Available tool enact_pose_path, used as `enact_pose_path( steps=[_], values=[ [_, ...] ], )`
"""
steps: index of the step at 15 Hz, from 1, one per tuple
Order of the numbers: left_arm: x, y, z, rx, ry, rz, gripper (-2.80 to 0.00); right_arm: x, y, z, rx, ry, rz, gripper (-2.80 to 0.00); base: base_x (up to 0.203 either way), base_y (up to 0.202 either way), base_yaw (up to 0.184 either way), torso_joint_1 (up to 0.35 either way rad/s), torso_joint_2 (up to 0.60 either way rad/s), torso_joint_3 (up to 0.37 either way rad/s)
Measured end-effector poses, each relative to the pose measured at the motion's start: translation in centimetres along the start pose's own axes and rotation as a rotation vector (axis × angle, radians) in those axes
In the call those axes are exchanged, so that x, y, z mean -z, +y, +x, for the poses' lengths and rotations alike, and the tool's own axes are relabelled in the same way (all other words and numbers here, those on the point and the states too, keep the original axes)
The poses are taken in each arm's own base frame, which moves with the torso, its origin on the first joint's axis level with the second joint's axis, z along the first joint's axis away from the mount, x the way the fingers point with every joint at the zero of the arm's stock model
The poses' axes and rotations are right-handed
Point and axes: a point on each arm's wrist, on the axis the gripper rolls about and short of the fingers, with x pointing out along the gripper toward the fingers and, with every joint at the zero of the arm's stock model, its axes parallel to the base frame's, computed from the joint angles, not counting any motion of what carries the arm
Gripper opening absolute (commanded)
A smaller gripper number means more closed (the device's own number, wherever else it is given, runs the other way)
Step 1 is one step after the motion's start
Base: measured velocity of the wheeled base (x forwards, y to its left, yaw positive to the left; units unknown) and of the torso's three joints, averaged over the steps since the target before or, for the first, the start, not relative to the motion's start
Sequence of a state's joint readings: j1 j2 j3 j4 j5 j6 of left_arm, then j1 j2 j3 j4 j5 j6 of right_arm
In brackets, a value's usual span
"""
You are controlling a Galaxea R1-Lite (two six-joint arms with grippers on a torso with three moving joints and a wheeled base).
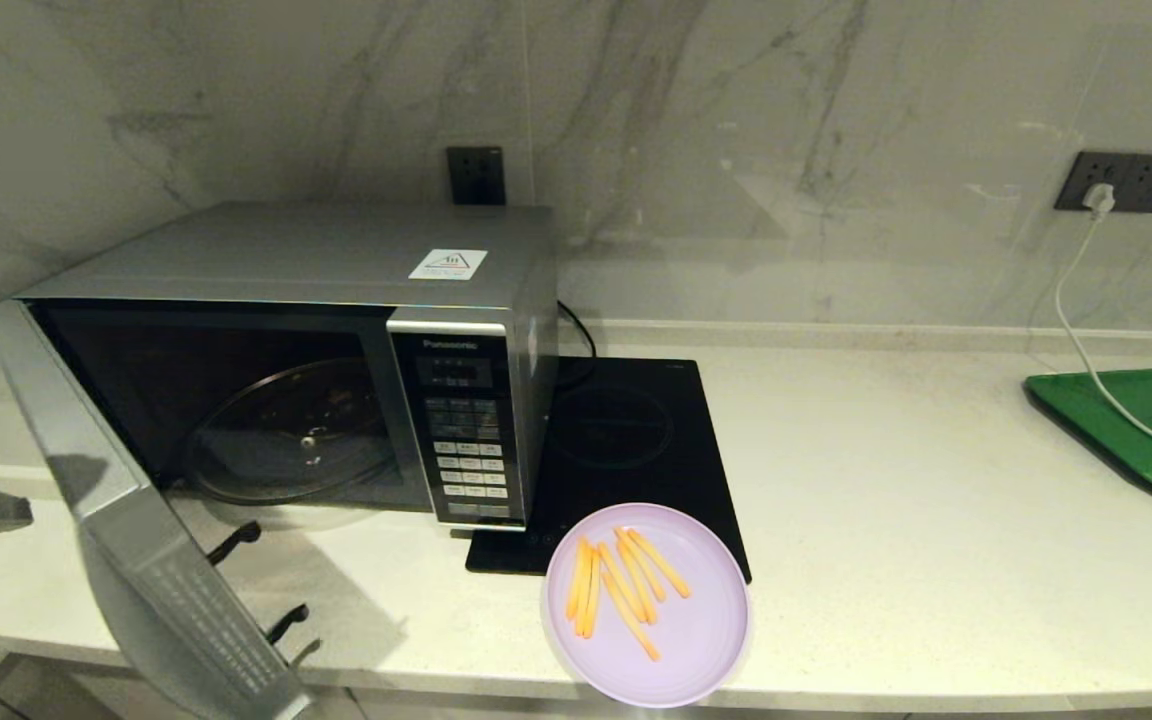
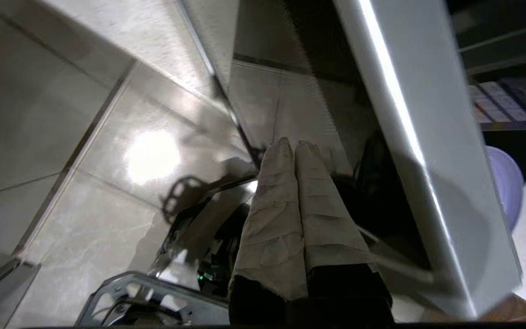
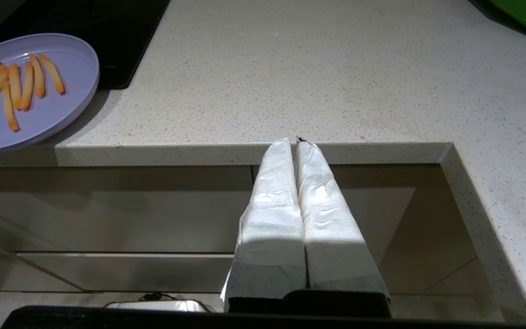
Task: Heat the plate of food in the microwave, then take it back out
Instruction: Close the microwave oven
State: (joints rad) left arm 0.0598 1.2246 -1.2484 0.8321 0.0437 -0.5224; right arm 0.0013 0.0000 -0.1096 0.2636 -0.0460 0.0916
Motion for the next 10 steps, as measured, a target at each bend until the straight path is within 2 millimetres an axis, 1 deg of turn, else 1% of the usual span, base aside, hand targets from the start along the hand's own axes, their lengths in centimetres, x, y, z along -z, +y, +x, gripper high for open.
enact_pose_path(
  steps=[6,10],
  values=[
    [1.2,-4.2,1.7,0.096,-0.025,0.062,-2.80,0.0,0.0,0.0,0.000,0.000,0.000,-2.80,0.000,0.000,0.000,0.000,0.00,0.000],
    [2.6,-6.8,2.2,0.158,-0.006,0.105,-2.80,0.0,0.0,0.0,0.000,0.000,0.000,-2.80,0.000,0.000,0.000,0.000,0.00,0.000]
  ],
)
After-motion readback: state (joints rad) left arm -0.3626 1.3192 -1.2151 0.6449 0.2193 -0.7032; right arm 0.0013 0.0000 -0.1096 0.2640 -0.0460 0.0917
